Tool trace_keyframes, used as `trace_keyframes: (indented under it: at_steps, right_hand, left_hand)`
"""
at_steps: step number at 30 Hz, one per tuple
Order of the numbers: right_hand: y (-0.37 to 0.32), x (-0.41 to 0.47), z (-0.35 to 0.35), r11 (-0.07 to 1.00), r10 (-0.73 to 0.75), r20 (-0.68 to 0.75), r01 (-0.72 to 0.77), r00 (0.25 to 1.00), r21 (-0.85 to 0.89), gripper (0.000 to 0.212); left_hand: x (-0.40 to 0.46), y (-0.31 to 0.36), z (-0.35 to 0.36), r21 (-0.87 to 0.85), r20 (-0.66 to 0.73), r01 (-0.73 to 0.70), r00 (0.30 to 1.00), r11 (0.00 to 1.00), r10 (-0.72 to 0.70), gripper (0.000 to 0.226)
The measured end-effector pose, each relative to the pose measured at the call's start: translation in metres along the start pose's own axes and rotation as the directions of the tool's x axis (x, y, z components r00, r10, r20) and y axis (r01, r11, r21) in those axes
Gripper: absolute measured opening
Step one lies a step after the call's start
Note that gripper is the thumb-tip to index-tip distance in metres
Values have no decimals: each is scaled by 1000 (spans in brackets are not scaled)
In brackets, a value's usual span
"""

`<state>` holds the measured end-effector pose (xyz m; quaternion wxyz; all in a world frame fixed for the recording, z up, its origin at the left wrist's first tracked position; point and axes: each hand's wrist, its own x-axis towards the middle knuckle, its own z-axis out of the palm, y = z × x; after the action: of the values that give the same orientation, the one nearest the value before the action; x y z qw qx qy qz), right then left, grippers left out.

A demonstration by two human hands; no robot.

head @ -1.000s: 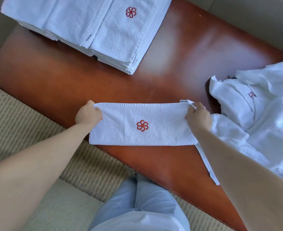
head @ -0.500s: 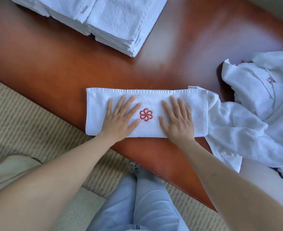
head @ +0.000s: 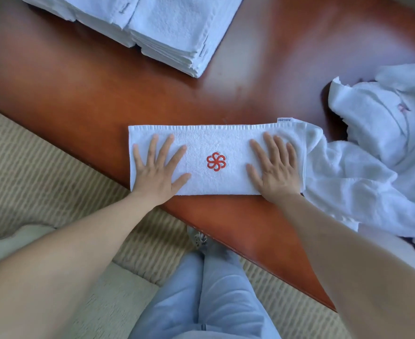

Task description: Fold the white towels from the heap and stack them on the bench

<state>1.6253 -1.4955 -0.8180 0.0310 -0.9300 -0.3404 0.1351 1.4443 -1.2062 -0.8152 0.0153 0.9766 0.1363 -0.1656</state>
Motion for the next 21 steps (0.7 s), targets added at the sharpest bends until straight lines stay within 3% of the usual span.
trace_keyframes:
  at_steps: [2, 5, 8, 11, 13, 16, 18, 21]
  right_hand:
    - [-2, -1, -16, 1000, 23, 103, -23, 994, 0, 68]
    - [-8, 0, -53, 988, 43, 191, -70, 981, 135, 58]
    - [-5, -17, -82, 925, 198, 178, -244, 964, 293, 34]
    - [4, -36, -100, 773, 458, 257, -524, 851, 358, 23]
    - [16, -44, -101, 616, 595, 365, -698, 716, 364, 27]
    - [28, -48, -97, 222, 655, 582, -859, 482, 461, 45]
    - [30, -46, -90, -33, 605, 676, -836, 420, 548, 45]
    - [33, -40, -85, -327, 533, 766, -747, 361, 579, 31]
  left_hand:
    - [-3, 5, -16, 50, 101, 46, 994, 998, -51, 77]
    - [6, 16, -53, 8, 297, 100, 950, 995, -98, 76]
    - [13, 40, -85, -23, 319, 42, 947, 999, -32, 67]
    - [28, 75, -109, -81, 275, -71, 957, 994, 91, 54]
    - [43, 101, -119, -134, 280, -120, 947, 984, 154, 52]
    - [71, 138, -130, -199, 308, -166, 925, 966, 223, 57]
    - [89, 159, -136, -232, 316, -199, 911, 952, 267, 60]
    - [113, 187, -143, -245, 305, -263, 893, 933, 332, 62]
